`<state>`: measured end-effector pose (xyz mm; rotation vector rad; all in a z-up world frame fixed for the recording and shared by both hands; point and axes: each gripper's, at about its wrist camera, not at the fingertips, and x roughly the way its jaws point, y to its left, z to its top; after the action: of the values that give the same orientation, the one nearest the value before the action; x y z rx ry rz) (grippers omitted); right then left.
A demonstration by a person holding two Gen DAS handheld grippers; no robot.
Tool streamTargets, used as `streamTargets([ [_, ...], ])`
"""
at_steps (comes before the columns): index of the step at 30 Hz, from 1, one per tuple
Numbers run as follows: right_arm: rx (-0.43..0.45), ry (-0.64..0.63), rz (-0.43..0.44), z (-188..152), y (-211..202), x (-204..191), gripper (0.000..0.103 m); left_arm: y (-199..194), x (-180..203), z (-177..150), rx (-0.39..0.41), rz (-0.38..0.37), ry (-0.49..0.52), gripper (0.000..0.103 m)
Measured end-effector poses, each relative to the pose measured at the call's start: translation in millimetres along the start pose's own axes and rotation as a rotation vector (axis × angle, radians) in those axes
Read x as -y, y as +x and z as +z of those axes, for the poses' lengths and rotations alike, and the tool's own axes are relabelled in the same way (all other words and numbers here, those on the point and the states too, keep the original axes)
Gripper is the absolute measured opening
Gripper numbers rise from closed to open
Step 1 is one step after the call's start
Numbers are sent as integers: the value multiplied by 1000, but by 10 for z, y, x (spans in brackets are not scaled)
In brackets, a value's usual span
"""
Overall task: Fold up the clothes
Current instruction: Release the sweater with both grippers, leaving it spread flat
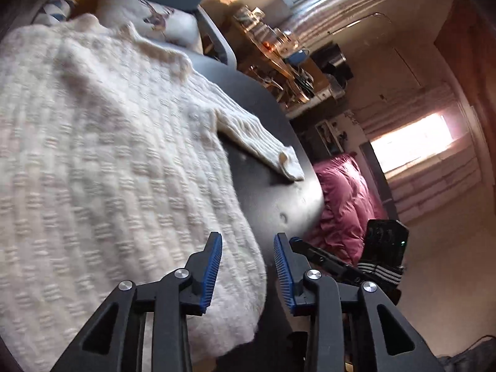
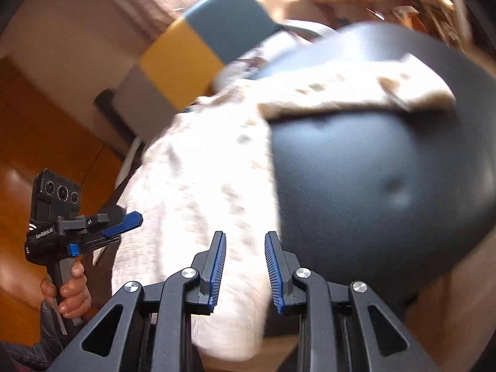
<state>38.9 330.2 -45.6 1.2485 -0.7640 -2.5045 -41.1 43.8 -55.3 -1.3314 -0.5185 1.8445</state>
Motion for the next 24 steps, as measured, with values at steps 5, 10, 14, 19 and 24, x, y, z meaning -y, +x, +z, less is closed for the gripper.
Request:
streamTargets([
  [5, -102, -50, 51, 113, 431, -400, 27, -299, -434, -223, 64, 136, -77, 35],
  [10, -224, -181, -80, -184, 736, -476, 27, -475, -947, -546, 68, 249, -185, 35],
  [14, -236, -202, -217, -184, 844, -260, 10, -680, -1237, -735, 113, 230, -299, 10],
  [19, -227, -131, -194, -104, 819, -52, 19, -1201, -1325, -858, 251, 208, -347, 20],
  [24, -138, -10, 26, -121, 610, 30, 27, -1281, -1412, -1045, 229, 236, -369, 27],
])
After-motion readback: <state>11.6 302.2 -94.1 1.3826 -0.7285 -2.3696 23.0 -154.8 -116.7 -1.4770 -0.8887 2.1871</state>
